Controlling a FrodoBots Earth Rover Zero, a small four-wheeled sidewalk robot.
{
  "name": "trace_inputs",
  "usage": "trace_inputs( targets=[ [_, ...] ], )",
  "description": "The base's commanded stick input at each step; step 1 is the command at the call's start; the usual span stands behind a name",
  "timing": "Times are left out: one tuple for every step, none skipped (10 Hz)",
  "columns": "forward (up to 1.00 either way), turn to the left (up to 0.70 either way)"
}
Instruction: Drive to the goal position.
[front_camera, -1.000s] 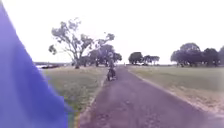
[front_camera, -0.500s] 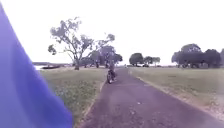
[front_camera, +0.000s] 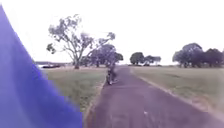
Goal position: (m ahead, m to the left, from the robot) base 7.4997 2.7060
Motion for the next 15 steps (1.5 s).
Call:
trace_inputs(
  targets=[
    [0.7,0.0],
    [0.7,0.0],
    [0.7,0.0],
    [0.7,0.0],
    [0.7,0.0],
    [0.7,0.0],
    [0.7,0.0],
    [0.7,0.0],
    [0.7,0.0],
    [0.7,0.0],
    [0.54,0.0],
    [0.24,0.0],
    [0.0,0.0],
    [0.0,0.0],
    [0.0,0.0]
  ],
)
